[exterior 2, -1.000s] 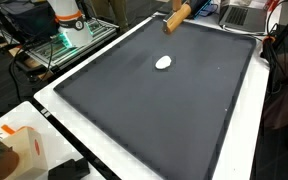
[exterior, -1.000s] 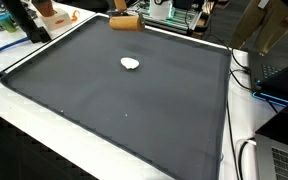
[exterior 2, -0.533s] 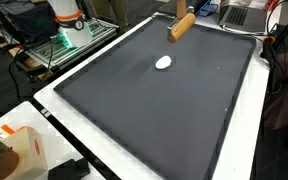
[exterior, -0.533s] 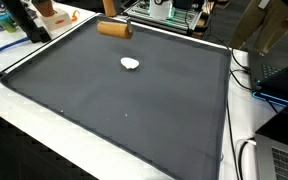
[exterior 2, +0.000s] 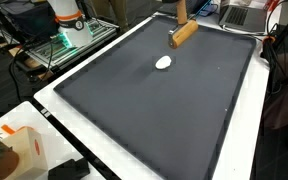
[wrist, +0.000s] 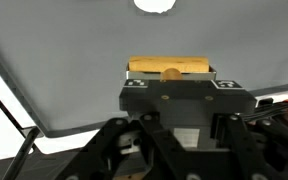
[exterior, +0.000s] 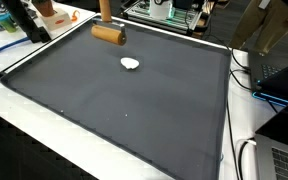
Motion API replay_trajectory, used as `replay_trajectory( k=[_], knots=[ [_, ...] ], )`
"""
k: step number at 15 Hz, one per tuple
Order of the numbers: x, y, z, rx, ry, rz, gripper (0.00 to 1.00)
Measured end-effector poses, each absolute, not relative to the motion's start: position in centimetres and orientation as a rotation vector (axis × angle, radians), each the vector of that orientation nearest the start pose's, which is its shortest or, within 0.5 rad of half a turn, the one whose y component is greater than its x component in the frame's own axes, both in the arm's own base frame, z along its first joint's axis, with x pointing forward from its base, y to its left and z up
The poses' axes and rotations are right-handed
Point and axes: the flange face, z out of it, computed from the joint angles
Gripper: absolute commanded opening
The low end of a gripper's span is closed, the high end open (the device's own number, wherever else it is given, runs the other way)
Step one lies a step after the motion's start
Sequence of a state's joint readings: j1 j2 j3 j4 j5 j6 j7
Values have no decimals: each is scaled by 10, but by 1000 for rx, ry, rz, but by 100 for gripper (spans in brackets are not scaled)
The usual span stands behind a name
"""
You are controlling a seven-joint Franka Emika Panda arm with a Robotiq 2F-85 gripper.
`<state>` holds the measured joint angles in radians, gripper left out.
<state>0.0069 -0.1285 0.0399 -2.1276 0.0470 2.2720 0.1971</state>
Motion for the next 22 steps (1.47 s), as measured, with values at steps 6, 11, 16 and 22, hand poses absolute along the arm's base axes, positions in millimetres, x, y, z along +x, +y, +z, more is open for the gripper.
replay_trajectory(
  k=[6, 11, 16, 22],
  knots=[
    [506, 28, 471, -3075, 232, -483, 23],
    [488, 28, 461, -3097, 220, -455, 48],
    [485, 28, 460, -3098, 219, -452, 23],
    [484, 27, 452, -3079, 249, -504, 23]
  ],
)
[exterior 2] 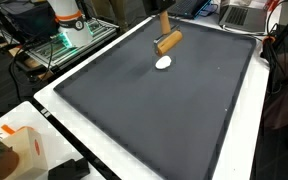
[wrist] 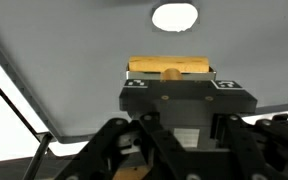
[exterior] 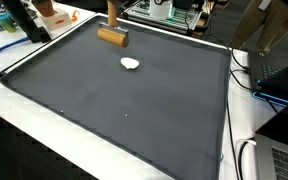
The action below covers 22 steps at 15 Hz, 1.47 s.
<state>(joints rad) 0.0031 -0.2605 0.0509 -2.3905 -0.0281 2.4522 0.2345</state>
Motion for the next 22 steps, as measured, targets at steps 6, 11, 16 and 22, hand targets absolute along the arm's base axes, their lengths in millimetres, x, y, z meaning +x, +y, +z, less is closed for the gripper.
replay_trajectory(
  k=[6, 11, 16, 22],
  knots=[
    [458, 32, 456, -2976, 336, -615, 23],
    [413, 54, 465, -2886, 314, -725, 23],
    [382, 69, 464, -2850, 278, -734, 48],
    [384, 69, 460, -2858, 283, -718, 48]
  ],
)
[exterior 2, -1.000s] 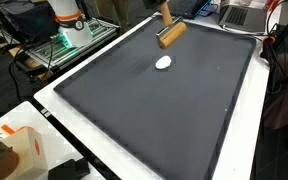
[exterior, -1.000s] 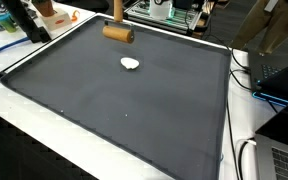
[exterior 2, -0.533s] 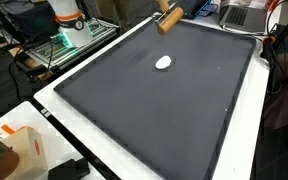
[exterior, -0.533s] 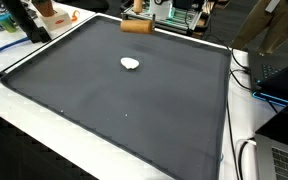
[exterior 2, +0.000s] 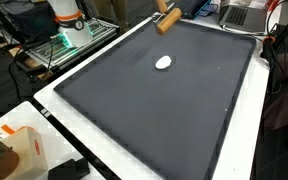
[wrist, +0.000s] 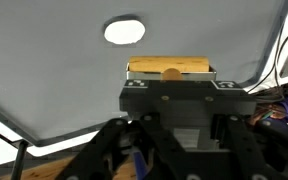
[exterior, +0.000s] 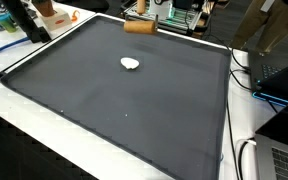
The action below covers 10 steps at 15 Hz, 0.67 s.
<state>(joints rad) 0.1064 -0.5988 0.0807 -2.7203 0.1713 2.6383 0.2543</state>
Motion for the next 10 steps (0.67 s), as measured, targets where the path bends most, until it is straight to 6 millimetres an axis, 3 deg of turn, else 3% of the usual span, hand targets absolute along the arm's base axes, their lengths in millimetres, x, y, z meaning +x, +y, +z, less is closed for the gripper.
replay_trajectory(
  k=[5, 6, 10],
  knots=[
    [384, 68, 460, -2858, 284, -719, 48],
    [384, 68, 460, -2858, 284, -719, 23],
    [385, 61, 459, -2890, 284, -739, 23]
  ],
)
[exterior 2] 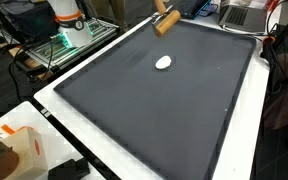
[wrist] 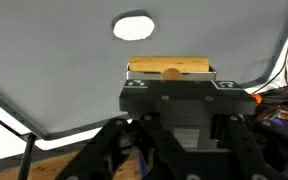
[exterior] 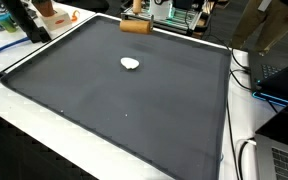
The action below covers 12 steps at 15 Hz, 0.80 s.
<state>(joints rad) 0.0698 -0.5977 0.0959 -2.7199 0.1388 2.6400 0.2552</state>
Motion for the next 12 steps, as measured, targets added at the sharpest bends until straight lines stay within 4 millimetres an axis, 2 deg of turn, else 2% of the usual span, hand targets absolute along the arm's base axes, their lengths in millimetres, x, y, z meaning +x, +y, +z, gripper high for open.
replay_trajectory(
  k=[4, 7, 9, 12],
  knots=[
    [386, 49, 461, -2949, 289, -816, 23],
    [381, 49, 461, -2996, 263, -805, 23],
    [379, 57, 463, -3040, 222, -742, 23],
    [381, 79, 479, -3115, 8, -624, 23]
  ],
)
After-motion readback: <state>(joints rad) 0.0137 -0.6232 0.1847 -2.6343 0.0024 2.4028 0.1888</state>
